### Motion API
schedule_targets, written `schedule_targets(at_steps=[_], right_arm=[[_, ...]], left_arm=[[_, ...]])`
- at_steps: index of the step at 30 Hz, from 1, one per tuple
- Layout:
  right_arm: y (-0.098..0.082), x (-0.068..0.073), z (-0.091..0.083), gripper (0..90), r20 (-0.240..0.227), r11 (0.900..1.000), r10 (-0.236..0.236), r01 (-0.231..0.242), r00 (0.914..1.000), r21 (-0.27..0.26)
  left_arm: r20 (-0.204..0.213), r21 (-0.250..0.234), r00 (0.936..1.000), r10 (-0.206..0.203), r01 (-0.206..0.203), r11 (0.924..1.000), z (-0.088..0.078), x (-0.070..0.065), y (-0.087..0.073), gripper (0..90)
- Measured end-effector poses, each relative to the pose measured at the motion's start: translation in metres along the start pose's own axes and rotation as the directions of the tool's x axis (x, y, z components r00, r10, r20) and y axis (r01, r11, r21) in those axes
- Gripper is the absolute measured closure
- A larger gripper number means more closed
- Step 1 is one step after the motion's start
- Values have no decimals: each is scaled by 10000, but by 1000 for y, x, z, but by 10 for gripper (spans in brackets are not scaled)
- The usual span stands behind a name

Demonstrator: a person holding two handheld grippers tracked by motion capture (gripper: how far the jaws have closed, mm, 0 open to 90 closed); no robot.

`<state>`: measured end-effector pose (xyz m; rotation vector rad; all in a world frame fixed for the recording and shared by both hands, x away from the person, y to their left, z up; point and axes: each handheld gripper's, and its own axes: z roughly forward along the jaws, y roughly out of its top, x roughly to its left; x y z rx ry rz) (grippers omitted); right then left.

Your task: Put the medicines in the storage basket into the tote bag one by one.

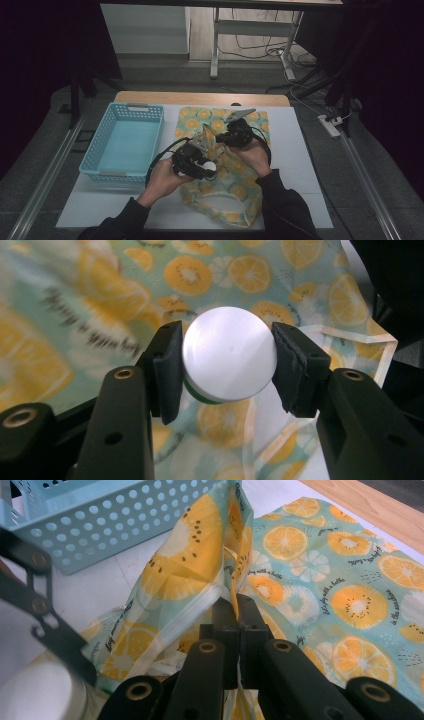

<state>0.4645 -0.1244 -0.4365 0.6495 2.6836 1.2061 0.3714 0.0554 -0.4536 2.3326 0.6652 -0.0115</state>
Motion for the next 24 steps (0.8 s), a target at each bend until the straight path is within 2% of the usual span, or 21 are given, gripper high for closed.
schedule_targets(at_steps=[5,11,24], right_arm=[[0,-1,-1,900,0,10000,-83,83,10000,-40],[0,-1,0,900,6,10000,-68,68,10000,-19],[-1,-2,1,900,-17,10000,-74,74,10000,23]], left_arm=[[44,-3,9999,99,-99,10000,14,-1,7,497],[-170,190,9992,369,-366,9992,30,-3,13,497],[-541,301,9981,284,-268,9992,53,6,14,497]])
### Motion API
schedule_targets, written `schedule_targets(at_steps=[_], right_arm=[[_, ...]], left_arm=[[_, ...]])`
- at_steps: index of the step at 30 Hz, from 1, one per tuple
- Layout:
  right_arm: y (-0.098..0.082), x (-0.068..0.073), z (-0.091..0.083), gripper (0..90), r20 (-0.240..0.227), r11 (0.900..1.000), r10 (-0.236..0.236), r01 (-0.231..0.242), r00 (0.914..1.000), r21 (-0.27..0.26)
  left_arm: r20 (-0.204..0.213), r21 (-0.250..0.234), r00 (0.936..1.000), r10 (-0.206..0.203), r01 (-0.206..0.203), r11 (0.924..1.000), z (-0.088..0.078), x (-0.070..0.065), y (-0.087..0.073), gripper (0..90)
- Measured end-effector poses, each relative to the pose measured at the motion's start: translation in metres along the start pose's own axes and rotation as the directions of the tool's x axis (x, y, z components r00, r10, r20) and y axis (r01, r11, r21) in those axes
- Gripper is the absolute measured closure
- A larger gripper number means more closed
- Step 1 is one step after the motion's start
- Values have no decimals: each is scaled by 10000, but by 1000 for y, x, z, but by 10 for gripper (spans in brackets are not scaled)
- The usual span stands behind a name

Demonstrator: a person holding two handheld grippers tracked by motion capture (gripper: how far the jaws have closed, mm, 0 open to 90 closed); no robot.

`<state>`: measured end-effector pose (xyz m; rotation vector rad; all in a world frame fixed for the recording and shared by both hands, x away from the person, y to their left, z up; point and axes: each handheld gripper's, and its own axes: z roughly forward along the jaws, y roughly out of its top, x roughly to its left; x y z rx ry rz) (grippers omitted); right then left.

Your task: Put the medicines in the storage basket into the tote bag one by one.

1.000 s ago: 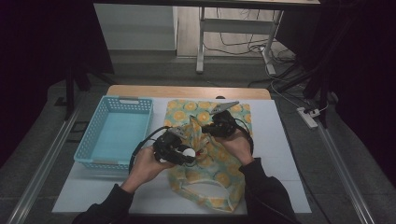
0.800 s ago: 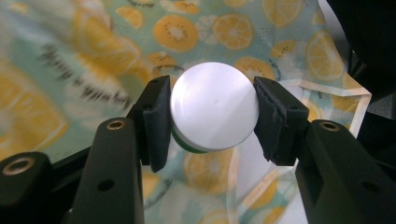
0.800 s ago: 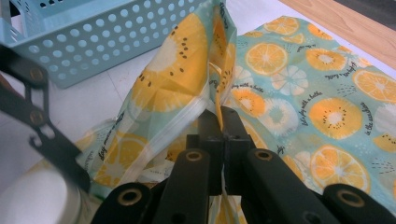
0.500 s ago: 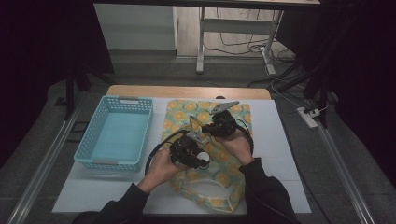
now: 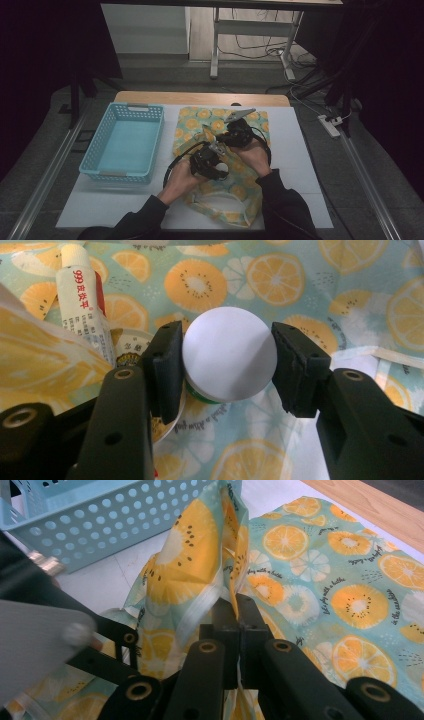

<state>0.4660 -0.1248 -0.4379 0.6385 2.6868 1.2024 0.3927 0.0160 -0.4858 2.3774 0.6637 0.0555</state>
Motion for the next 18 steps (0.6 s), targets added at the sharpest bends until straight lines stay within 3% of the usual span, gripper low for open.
schedule_targets(at_steps=[5,12,18], right_arm=[[0,0,0,900,-1,10000,-3,3,10000,-1],[0,0,0,900,-3,10000,3,-3,10000,18],[0,-1,0,900,-1,10000,29,-29,10000,19]], left_arm=[[-345,153,9992,206,-200,9997,5,-1,1,497],[-173,-14,9997,151,-151,9999,6,3,-1,485],[64,-344,10000,-53,55,9994,-2,3,-1,337]])
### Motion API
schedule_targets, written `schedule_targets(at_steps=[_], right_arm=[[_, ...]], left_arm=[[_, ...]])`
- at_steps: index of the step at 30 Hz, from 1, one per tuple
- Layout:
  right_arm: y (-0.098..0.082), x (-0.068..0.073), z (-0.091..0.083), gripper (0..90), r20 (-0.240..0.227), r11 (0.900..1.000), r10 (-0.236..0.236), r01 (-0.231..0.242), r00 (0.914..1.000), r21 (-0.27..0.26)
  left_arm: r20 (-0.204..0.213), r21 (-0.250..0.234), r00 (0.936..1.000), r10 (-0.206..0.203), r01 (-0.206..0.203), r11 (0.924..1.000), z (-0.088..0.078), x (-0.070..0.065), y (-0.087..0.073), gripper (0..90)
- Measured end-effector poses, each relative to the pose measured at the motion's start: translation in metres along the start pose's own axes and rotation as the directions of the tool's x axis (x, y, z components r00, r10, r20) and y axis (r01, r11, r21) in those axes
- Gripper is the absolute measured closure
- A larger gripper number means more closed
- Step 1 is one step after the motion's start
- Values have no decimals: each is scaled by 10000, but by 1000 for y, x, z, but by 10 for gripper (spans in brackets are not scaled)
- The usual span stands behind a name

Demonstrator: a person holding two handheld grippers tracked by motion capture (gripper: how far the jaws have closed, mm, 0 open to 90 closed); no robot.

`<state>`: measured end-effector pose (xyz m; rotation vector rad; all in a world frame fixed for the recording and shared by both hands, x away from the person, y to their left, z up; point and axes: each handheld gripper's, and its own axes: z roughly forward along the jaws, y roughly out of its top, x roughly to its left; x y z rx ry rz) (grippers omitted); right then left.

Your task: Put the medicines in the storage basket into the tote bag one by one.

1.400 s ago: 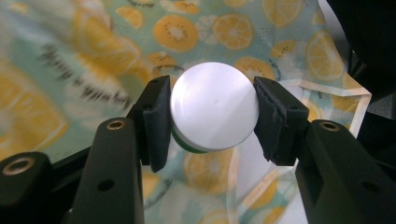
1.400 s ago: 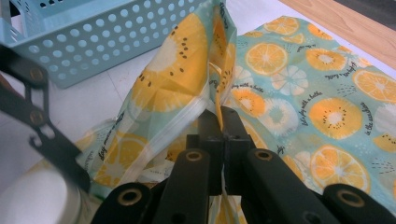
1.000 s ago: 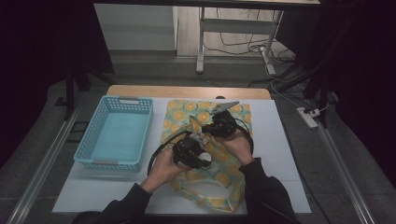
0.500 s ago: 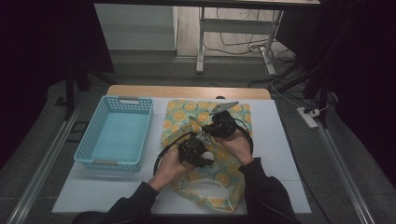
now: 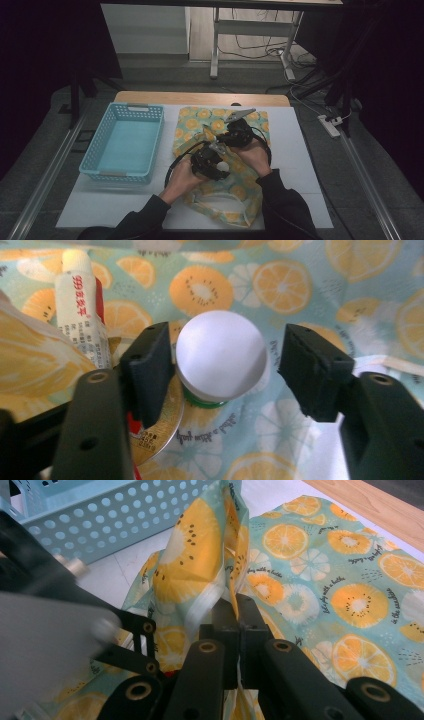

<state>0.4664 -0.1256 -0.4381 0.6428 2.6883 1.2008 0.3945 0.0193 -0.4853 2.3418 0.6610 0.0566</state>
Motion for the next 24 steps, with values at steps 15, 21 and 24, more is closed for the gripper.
schedule_targets(at_steps=[15,21,24], right_arm=[[0,1,0,900,2,10000,-13,13,10000,-9],[0,2,0,900,-11,10000,-37,37,10000,-8],[1,2,-1,900,-22,10000,-46,46,10000,-38]], left_arm=[[592,-637,9978,-288,326,9974,-25,-6,-14,195],[673,-835,9962,-558,614,9946,-32,-8,-21,153],[797,-916,9953,-558,631,9938,-35,-11,-24,110]])
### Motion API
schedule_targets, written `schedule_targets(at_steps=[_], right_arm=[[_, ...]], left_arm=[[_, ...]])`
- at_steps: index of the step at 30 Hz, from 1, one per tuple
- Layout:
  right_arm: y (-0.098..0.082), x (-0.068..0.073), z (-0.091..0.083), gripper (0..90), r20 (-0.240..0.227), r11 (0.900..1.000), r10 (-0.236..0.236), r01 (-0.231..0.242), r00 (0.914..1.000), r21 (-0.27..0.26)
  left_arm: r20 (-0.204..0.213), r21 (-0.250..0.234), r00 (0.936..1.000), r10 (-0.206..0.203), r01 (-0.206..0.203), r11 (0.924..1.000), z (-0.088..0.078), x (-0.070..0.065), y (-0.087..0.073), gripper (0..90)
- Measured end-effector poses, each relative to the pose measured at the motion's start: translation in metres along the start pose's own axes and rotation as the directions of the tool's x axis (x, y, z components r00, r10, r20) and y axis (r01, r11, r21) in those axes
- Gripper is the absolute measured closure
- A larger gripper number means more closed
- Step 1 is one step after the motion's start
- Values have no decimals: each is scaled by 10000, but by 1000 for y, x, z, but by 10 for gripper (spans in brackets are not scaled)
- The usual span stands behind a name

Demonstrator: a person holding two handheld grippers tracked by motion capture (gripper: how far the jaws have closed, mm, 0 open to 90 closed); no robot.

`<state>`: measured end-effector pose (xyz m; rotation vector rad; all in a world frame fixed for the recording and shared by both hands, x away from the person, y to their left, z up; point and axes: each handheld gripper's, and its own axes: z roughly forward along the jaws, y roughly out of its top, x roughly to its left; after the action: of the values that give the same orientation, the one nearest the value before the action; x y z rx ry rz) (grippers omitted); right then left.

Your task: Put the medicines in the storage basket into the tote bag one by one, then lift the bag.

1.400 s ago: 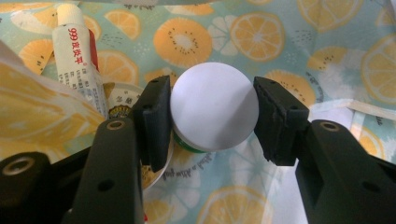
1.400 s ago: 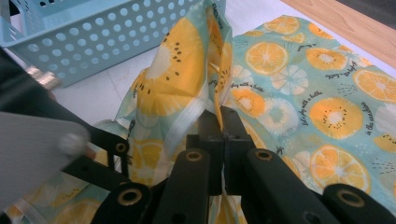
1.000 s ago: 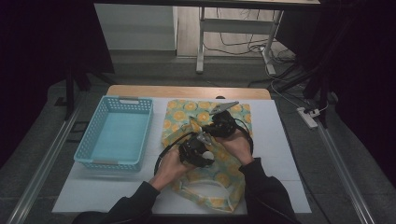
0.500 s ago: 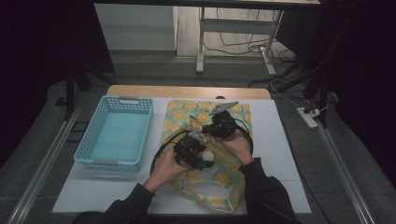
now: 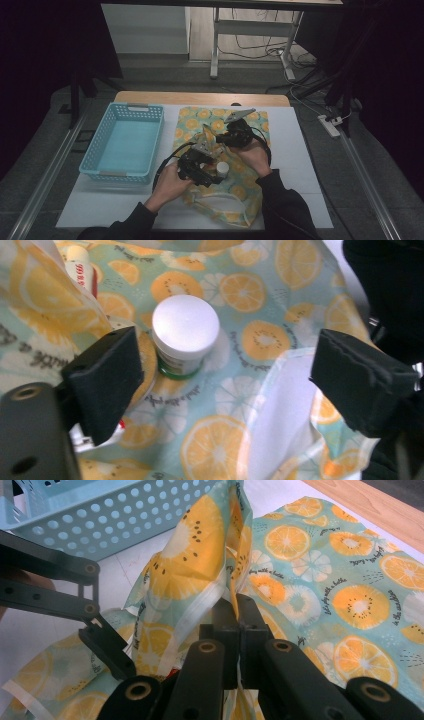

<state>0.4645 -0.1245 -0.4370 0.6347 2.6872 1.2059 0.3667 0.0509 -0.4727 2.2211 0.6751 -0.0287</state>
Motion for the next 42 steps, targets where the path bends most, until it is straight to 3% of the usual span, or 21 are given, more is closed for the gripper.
schedule_targets(at_steps=[6,13,20,30,42], right_arm=[[0,0,0,900,16,10000,-22,22,10000,4],[1,2,-2,900,55,10000,-67,68,10000,-16],[1,3,-1,900,40,9999,-133,133,9999,-13],[1,2,-2,900,34,9999,-106,106,9999,-26],[1,3,-1,900,30,9999,-125,125,9999,28]], left_arm=[[323,-224,9992,229,-222,9995,-4,-7,-8,45],[267,-285,9991,323,-316,9991,-1,-15,-18,0],[291,99,9990,341,-344,9994,7,-20,-28,0],[-39,294,9993,380,-378,9989,19,-22,-39,0],[-1097,1001,9921,607,-498,9937,39,-25,-42,0]])
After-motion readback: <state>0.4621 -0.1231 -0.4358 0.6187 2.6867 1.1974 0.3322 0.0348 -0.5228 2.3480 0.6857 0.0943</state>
